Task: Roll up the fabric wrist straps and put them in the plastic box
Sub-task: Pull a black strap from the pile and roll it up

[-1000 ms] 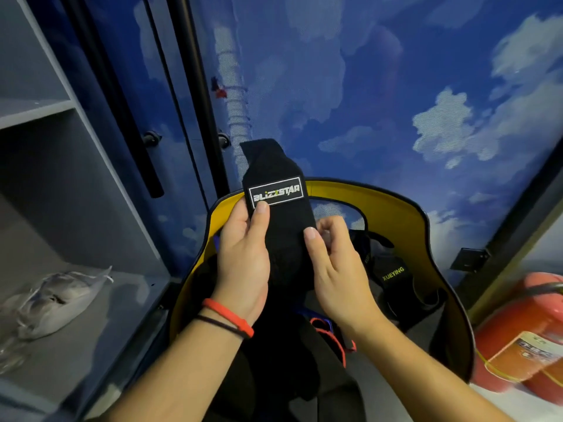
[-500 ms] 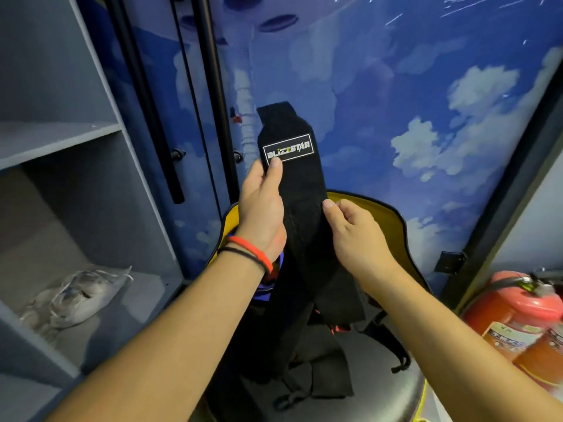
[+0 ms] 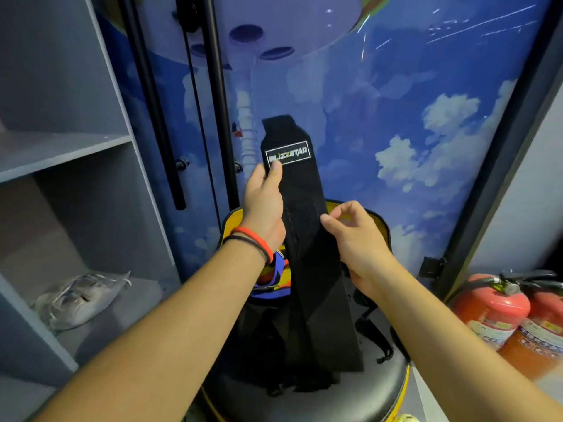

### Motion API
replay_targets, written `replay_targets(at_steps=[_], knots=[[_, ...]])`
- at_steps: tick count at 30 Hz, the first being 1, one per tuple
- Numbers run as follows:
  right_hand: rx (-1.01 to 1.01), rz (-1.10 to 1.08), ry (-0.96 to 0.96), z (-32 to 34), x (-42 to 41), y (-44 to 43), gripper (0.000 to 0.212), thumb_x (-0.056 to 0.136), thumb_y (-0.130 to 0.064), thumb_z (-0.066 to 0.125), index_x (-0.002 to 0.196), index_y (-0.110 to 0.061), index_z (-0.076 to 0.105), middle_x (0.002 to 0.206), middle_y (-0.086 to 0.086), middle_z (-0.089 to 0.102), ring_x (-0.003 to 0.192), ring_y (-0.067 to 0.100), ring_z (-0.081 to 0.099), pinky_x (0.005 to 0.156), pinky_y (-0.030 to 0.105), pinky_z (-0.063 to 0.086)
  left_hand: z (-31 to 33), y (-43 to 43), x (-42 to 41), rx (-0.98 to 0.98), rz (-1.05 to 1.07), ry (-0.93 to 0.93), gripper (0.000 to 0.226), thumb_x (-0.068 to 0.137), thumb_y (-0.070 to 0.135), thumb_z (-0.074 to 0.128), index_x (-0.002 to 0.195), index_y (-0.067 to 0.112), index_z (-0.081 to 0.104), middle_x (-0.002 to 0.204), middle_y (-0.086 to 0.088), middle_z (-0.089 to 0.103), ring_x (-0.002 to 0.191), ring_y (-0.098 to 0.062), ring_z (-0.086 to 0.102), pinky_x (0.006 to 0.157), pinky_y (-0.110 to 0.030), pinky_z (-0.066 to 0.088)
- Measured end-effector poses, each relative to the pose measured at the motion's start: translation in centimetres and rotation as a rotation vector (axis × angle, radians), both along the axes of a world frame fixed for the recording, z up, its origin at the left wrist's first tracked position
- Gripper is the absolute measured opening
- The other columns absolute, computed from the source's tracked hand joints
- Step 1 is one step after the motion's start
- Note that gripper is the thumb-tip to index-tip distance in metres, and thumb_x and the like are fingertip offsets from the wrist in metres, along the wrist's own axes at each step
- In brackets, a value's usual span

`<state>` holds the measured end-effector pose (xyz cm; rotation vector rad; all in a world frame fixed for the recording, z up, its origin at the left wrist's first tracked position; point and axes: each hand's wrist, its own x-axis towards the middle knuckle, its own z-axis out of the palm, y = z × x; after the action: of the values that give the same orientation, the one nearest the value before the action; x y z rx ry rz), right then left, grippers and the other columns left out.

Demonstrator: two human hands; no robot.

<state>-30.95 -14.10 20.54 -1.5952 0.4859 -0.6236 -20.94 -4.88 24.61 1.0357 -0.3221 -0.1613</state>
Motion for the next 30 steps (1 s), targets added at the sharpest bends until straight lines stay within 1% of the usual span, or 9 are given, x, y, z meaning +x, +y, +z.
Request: replay_targets(at_steps=[4, 7, 12, 14, 17, 20, 24, 26, 30], knots=[[-0.321, -0.148, -0.035, -0.4, -0.1, 0.3, 0.017, 0.093, -0.012, 0.07, 0.097, -0.021, 0.056, 0.098, -0.001, 0.06, 0.084, 0.011, 0.059, 0.067, 0.019, 0.044, -1.6, -0.1, -0.6, -0.003, -0.007, 0.055, 0.021, 0.103, 0.027, 0.054, 0.116, 0.021, 0.069, 0.115, -0.008, 0.074, 0.11, -0.026, 0.069, 0.1, -0.054, 0.053], [-0.546, -0.174, -0.207, 0.4, 0.1, 0.6, 0.029, 0.091, -0.009, 0.072, 0.115, -0.023, 0.064, 0.113, -0.004, 0.053, 0.095, 0.002, 0.058, 0.075, 0.006, 0.045, -2.8, -0.2, -1.3, -0.004, -0.042, 0.046, 0.025, 0.103, 0.026, 0.054, 0.123, 0.017, 0.066, 0.118, -0.011, 0.073, 0.114, -0.029, 0.068, 0.104, -0.054, 0.05], [-0.683, -0.063, -0.226, 0.6, 1.5, 1.2, 0.051, 0.089, -0.036, 0.075, 0.136, -0.023, 0.061, 0.123, -0.01, 0.053, 0.106, 0.007, 0.059, 0.086, 0.017, 0.051, -3.6, 0.2, -2.5, -0.008, -0.14, 0.036, 0.027, 0.102, 0.018, 0.053, 0.123, 0.01, 0.069, 0.12, -0.013, 0.071, 0.119, -0.028, 0.065, 0.105, -0.046, 0.05], [-0.672, -0.083, -0.213, 0.3, 1.7, 1.2, 0.05, 0.087, -0.044, 0.076, 0.131, -0.026, 0.061, 0.118, -0.013, 0.058, 0.106, 0.005, 0.059, 0.087, 0.019, 0.05, -3.7, 0.8, -2.7, -0.013, -0.207, 0.068, 0.035, 0.105, 0.03, 0.047, 0.125, 0.01, 0.068, 0.118, -0.009, 0.073, 0.116, -0.022, 0.067, 0.094, -0.036, 0.055], [-0.596, -0.188, -0.239, 0.2, 1.7, 1.0, 0.027, 0.09, -0.043, 0.072, 0.11, -0.029, 0.06, 0.101, -0.016, 0.065, 0.094, 0.003, 0.063, 0.077, 0.022, 0.051, -4.2, 1.2, -3.1, 0.036, -0.268, 0.009, 0.053, 0.106, 0.048, 0.035, 0.133, 0.013, 0.063, 0.132, -0.005, 0.067, 0.127, -0.019, 0.06, 0.107, -0.042, 0.046], [-0.508, -0.24, -0.29, 0.1, 1.5, 0.1, 0.007, 0.099, -0.029, 0.063, 0.102, -0.023, 0.067, 0.086, -0.014, 0.069, 0.081, 0.002, 0.064, 0.068, 0.018, 0.048, -4.4, 1.1, -3.8, 0.182, -0.184, -0.138, 0.033, 0.107, 0.029, 0.045, 0.132, 0.016, 0.063, 0.13, 0.002, 0.067, 0.12, -0.012, 0.063, 0.102, -0.035, 0.051], [-0.379, -0.161, -0.202, 0.2, 1.5, -1.9, 0.016, 0.098, -0.03, 0.064, 0.094, -0.017, 0.073, 0.08, -0.006, 0.073, 0.079, 0.013, 0.069, 0.075, 0.044, 0.057, -4.9, 0.9, -2.2, 0.349, 0.012, -0.26, 0.038, 0.101, 0.028, 0.059, 0.138, 0.023, 0.053, 0.132, 0.009, 0.059, 0.115, -0.001, 0.058, 0.094, -0.021, 0.047], [-0.236, -0.091, -0.171, 0.4, 1.6, -2.7, 0.016, 0.097, -0.029, 0.066, 0.097, -0.016, 0.075, 0.087, -0.003, 0.077, 0.086, 0.017, 0.073, 0.084, 0.051, 0.059, -5.3, 0.6, -1.5, 0.492, -0.01, -0.258, 0.045, 0.098, 0.042, 0.057, 0.14, 0.025, 0.054, 0.136, 0.006, 0.056, 0.117, -0.004, 0.057, 0.099, -0.026, 0.046], [-0.044, -0.022, -0.141, 1.0, 1.2, -3.5, 0.016, 0.097, -0.025, 0.067, 0.105, -0.014, 0.077, 0.097, 0.003, 0.079, 0.095, 0.023, 0.075, 0.093, 0.051, 0.059, -5.4, -0.8, -2.6, 0.639, -0.135, -0.256, 0.045, 0.104, 0.047, 0.04, 0.128, 0.015, 0.06, 0.115, 0.005, 0.061, 0.112, -0.016, 0.058, 0.109, -0.048, 0.044]])
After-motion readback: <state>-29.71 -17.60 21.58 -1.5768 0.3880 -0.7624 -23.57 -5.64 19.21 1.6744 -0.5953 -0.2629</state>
